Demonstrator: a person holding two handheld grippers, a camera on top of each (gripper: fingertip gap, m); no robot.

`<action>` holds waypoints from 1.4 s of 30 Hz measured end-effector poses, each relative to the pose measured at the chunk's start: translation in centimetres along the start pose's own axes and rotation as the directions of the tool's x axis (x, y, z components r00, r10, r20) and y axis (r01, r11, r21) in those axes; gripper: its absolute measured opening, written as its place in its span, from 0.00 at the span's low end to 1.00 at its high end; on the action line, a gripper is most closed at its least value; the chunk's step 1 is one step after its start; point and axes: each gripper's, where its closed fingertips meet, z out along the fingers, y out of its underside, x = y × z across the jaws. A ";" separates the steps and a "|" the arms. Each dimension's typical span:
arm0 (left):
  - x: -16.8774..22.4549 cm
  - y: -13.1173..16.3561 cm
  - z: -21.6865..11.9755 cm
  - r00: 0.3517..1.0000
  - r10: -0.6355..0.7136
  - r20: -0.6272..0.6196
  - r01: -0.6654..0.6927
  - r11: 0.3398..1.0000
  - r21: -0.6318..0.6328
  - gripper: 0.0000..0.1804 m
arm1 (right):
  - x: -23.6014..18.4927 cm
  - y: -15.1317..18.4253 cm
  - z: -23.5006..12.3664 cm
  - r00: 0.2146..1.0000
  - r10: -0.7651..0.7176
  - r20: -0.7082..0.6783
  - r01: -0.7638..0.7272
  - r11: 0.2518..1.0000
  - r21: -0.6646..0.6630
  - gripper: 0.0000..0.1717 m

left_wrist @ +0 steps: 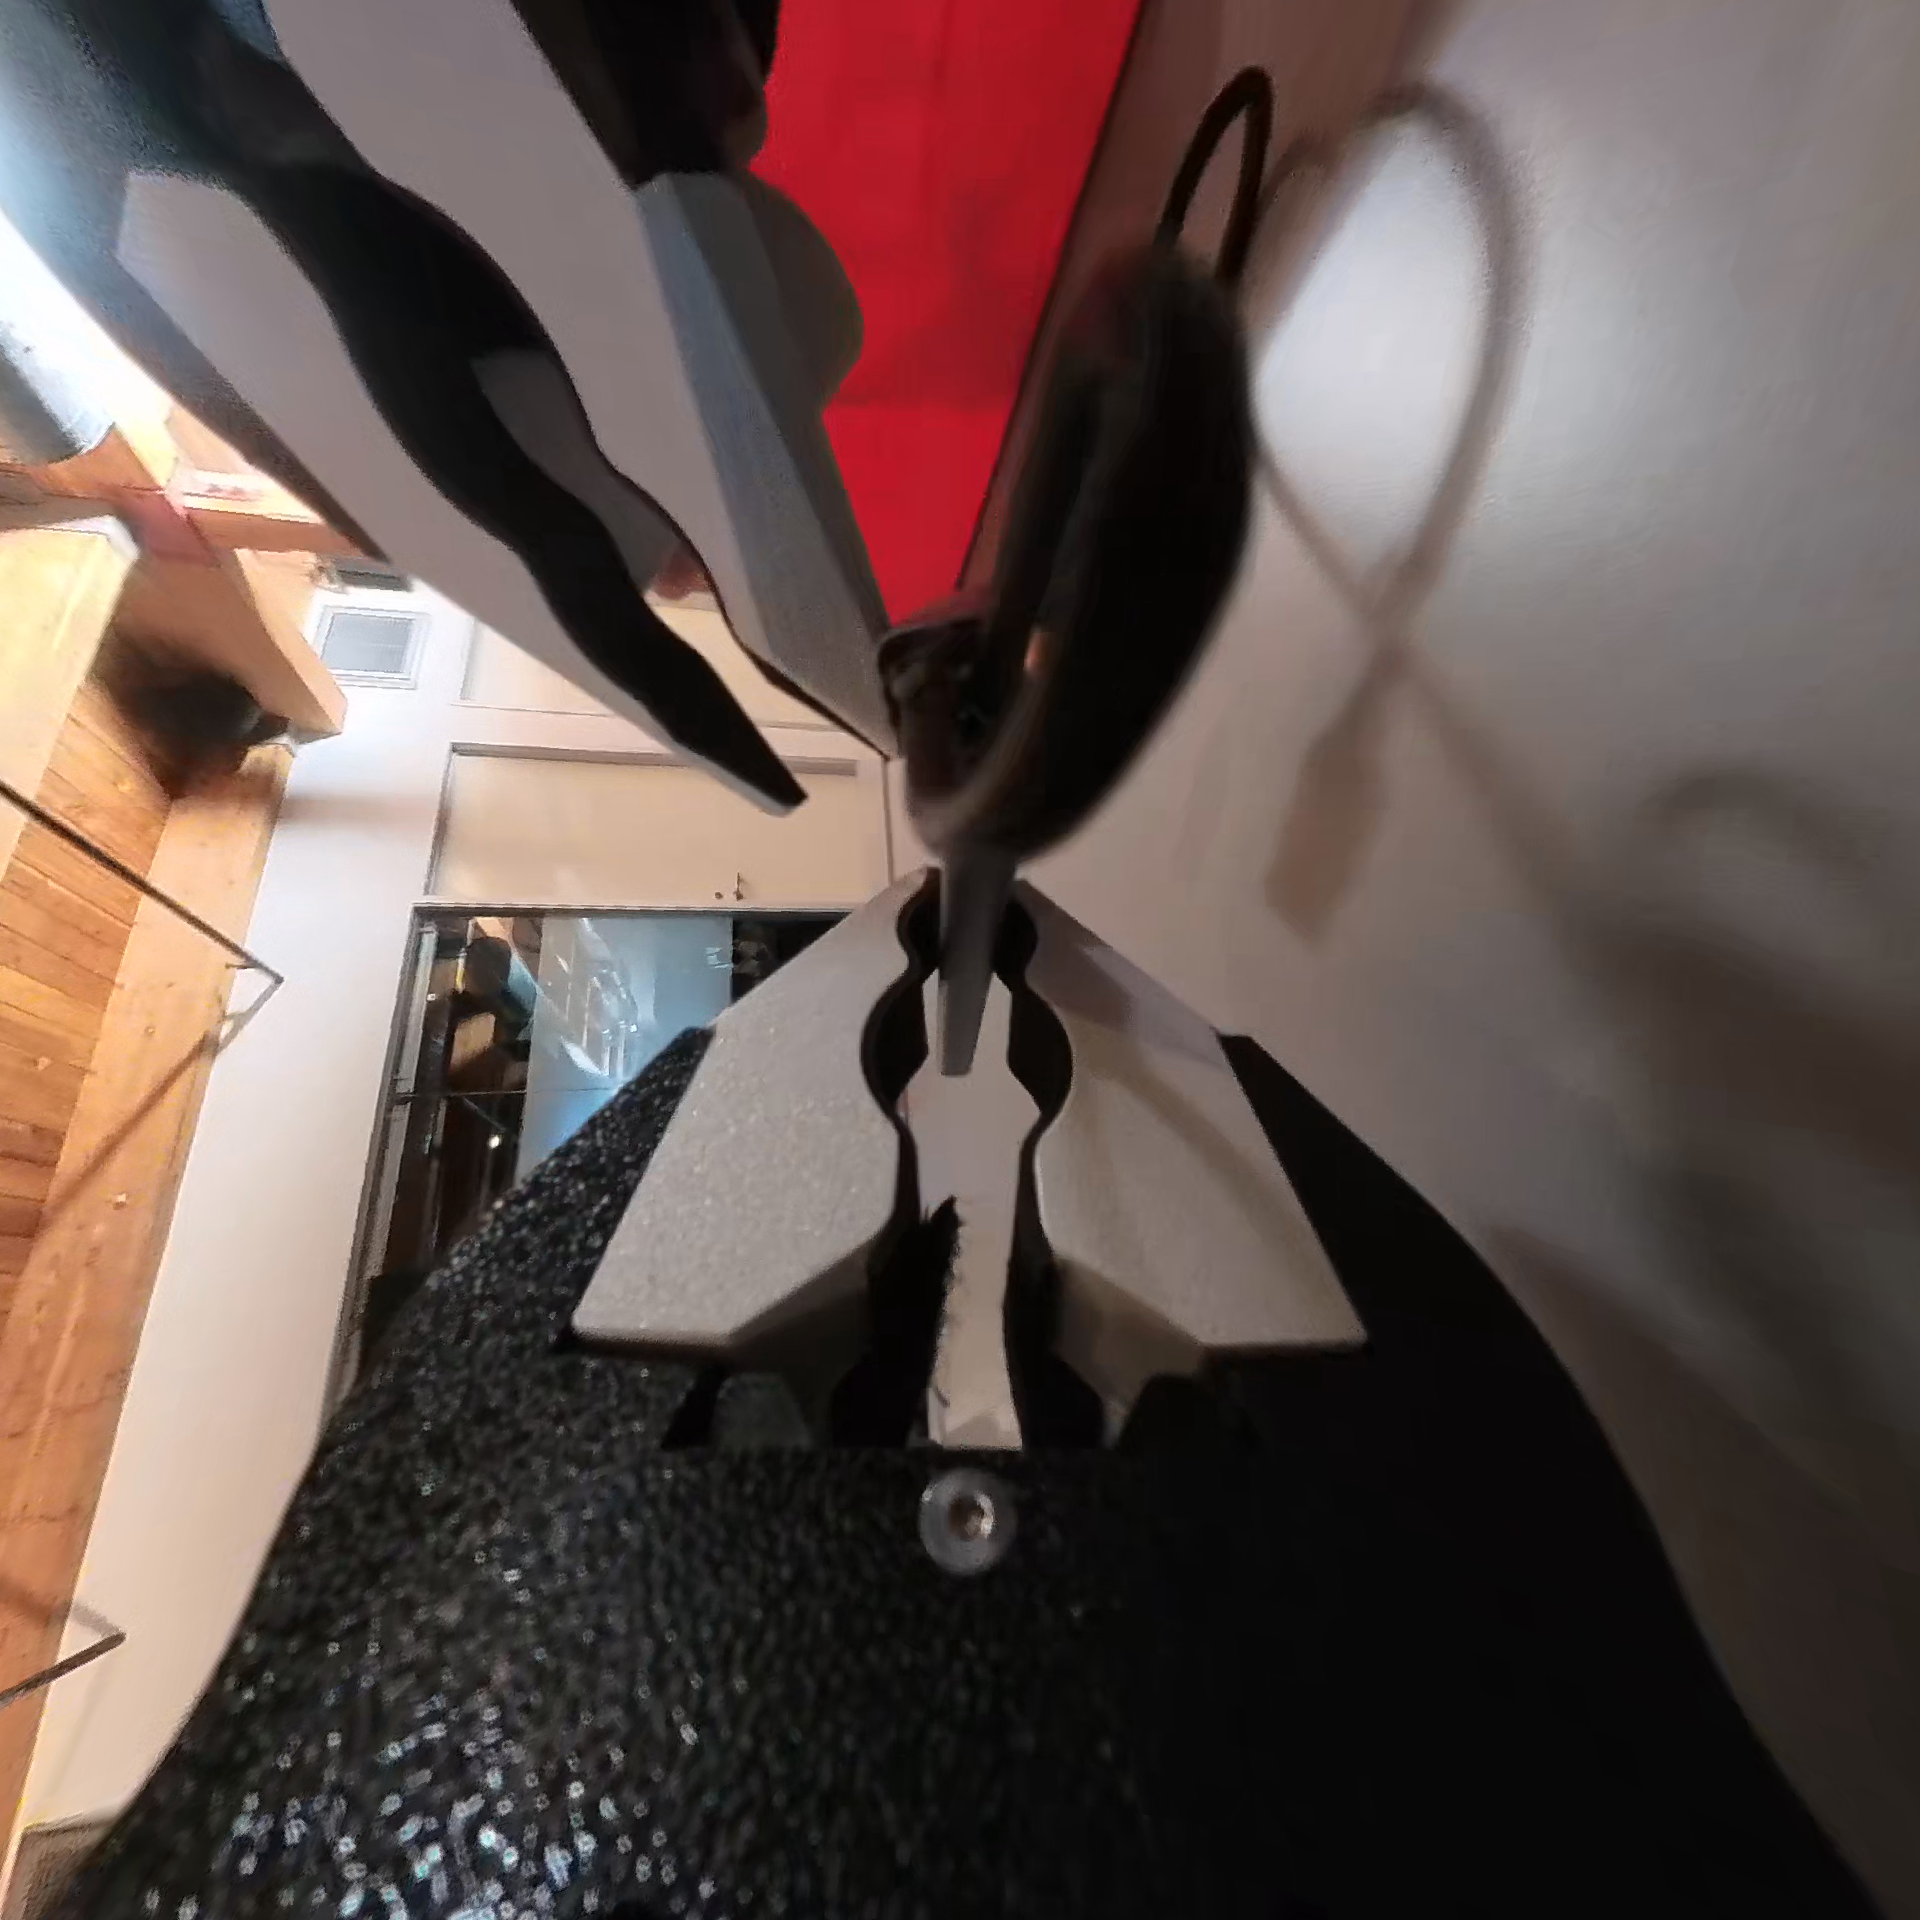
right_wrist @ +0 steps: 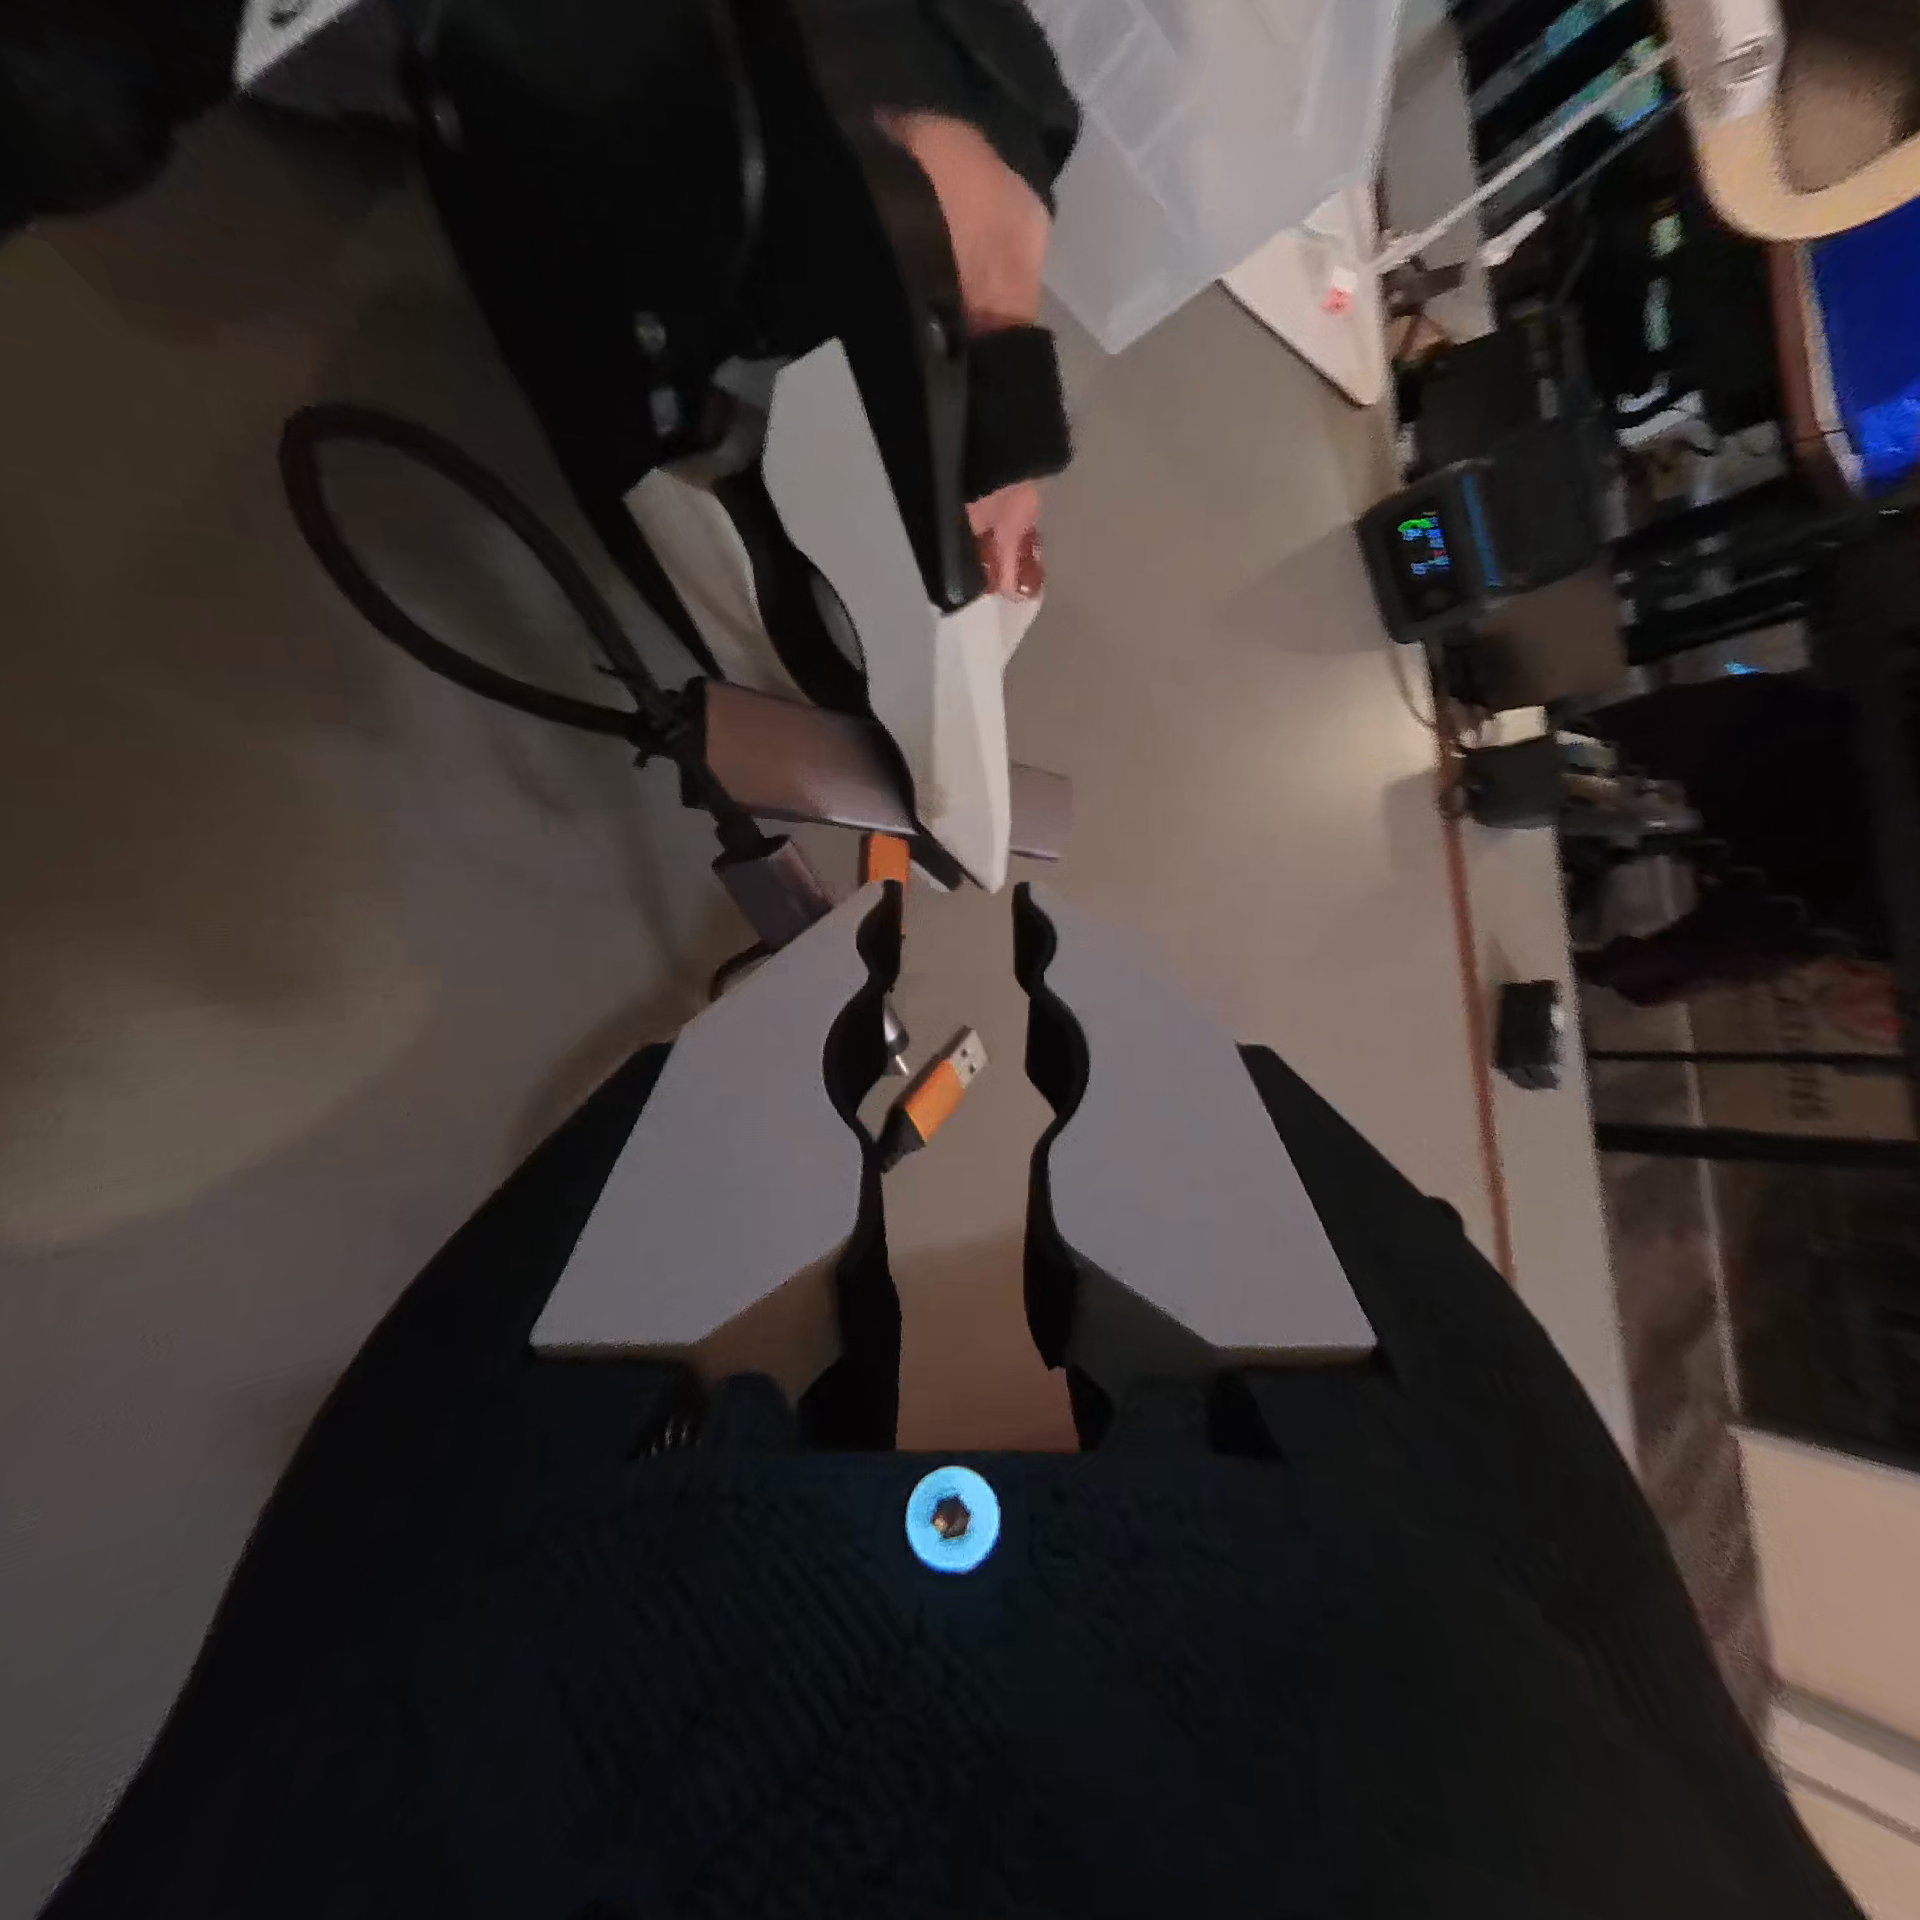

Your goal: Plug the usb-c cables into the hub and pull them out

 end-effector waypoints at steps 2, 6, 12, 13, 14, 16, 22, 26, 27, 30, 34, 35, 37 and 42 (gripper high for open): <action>0.5 -0.3 0.1 0.999 -0.026 -0.031 0.027 1.000 0.014 0.04 | -0.6 0.0 0.3 0.998 0.024 0.056 -0.024 1.000 -0.005 0.11; 0.7 -1.0 0.1 0.982 -0.166 -0.091 0.170 0.984 0.048 0.04 | 0.1 0.4 -0.4 0.997 0.035 0.067 -0.033 0.999 -0.029 0.15; 0.1 -0.2 0.4 0.727 -0.638 -0.254 0.662 0.749 0.014 0.04 | 2.9 -3.0 -5.6 0.985 0.162 -0.053 -0.138 0.941 0.310 0.10; -0.1 -0.2 0.5 0.633 -0.718 -0.289 0.752 0.659 0.008 0.04 | 2.2 -4.0 -6.5 0.981 0.195 0.008 -0.182 0.902 0.391 0.03; -0.2 -0.2 0.5 0.535 -0.781 -0.322 0.824 0.566 -0.003 0.04 | 0.9 -4.4 -6.8 0.966 0.234 0.113 -0.260 0.875 0.409 0.02; -1.0 0.0 0.4 0.380 -0.856 -0.351 0.914 0.406 -0.001 0.04 | -1.4 -4.1 -5.9 0.915 0.304 0.266 -0.385 0.857 0.342 0.04; -2.6 -1.1 -0.5 0.198 -0.860 -0.471 0.980 0.188 0.070 0.04 | -0.1 -0.3 -0.9 0.794 0.594 0.129 -0.607 0.764 0.220 0.17; -2.7 -2.7 -1.4 0.152 -0.794 -0.589 0.988 0.126 0.086 0.04 | 1.9 -1.6 -1.2 0.721 0.673 0.164 -0.675 0.631 0.382 0.16; -2.9 -3.2 -1.7 0.144 -0.772 -0.619 0.990 0.110 0.094 0.04 | 2.0 -2.0 -1.3 0.708 0.677 0.200 -0.689 0.600 0.406 0.15; -3.0 -3.9 -2.2 0.138 -0.739 -0.660 0.990 0.092 0.104 0.04 | 2.0 -2.8 -1.6 0.677 0.674 0.295 -0.722 0.531 0.443 0.09; -2.9 -4.3 -2.4 0.121 -0.716 -0.687 0.993 0.081 0.090 0.04 | 1.6 -3.4 -2.0 0.664 0.649 0.371 -0.738 0.491 0.463 0.03; -3.1 -4.4 -2.5 0.110 -0.711 -0.694 0.994 0.063 0.094 0.04 | 1.6 -3.5 -2.1 0.671 0.642 0.372 -0.732 0.492 0.471 0.02; -3.7 -4.7 -3.1 0.086 -0.674 -0.734 0.994 0.013 0.105 0.09 | 1.6 -3.4 -2.3 0.669 0.638 0.382 -0.735 0.488 0.471 0.02; -4.3 -4.9 -3.7 0.063 -0.643 -0.763 0.994 -0.029 0.106 0.04 | 1.2 -3.6 -2.8 0.670 0.619 0.410 -0.734 0.473 0.487 0.02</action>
